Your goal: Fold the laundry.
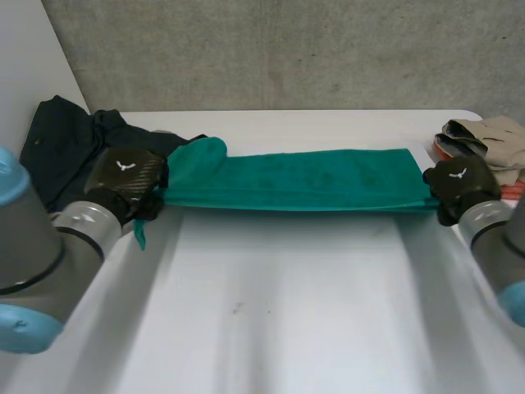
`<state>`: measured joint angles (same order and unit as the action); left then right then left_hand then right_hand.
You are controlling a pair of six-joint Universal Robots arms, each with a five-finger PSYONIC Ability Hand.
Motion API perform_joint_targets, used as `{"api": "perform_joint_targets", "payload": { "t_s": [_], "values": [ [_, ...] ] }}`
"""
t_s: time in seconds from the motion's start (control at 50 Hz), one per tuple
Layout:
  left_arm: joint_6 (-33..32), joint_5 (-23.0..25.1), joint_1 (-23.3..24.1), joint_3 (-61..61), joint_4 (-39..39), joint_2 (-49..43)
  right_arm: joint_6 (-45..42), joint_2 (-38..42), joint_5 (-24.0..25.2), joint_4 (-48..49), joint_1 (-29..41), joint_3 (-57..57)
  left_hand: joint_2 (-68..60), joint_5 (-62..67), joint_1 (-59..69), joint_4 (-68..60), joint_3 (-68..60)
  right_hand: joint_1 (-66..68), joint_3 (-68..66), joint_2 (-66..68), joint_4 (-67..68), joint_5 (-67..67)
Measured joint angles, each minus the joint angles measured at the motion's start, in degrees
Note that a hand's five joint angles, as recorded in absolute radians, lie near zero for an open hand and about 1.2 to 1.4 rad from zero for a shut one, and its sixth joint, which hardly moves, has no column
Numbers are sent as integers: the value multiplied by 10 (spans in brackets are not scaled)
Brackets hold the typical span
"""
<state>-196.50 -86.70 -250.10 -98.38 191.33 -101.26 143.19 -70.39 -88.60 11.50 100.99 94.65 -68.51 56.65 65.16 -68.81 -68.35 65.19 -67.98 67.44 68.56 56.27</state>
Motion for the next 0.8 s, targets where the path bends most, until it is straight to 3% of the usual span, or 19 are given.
{"api": "perform_joint_targets", "payload": {
  "t_s": [0.14,0.24,0.34,0.5,0.62,0.72,0.8],
  "values": [
    [-17,3,-3,21,-154,117,-161,-137,16,-183,-2,-26,0,0,0,0,0,0,-2,0,0,14],
    [-62,4,-5,31,-247,166,-188,-180,28,-315,-5,-71,0,0,0,0,0,0,-2,0,0,16],
    [-133,3,-4,19,-264,151,-191,-175,43,-381,-8,-91,0,0,0,0,0,0,-2,0,0,17],
    [-216,-2,-3,26,-156,9,-192,-60,43,-385,-12,-120,-1,0,0,0,0,0,-2,0,0,18],
    [-249,-1,-2,152,-41,-124,-164,35,20,-309,-5,-225,-2,0,0,0,-1,0,-2,0,0,20],
    [-258,2,-3,314,51,-193,-105,70,-10,-181,10,-331,-2,0,0,0,-1,0,-2,0,0,21],
    [-241,0,-7,433,171,-216,-31,69,-30,21,24,-388,-2,0,0,0,-2,0,-2,0,1,23]
  ]
}}
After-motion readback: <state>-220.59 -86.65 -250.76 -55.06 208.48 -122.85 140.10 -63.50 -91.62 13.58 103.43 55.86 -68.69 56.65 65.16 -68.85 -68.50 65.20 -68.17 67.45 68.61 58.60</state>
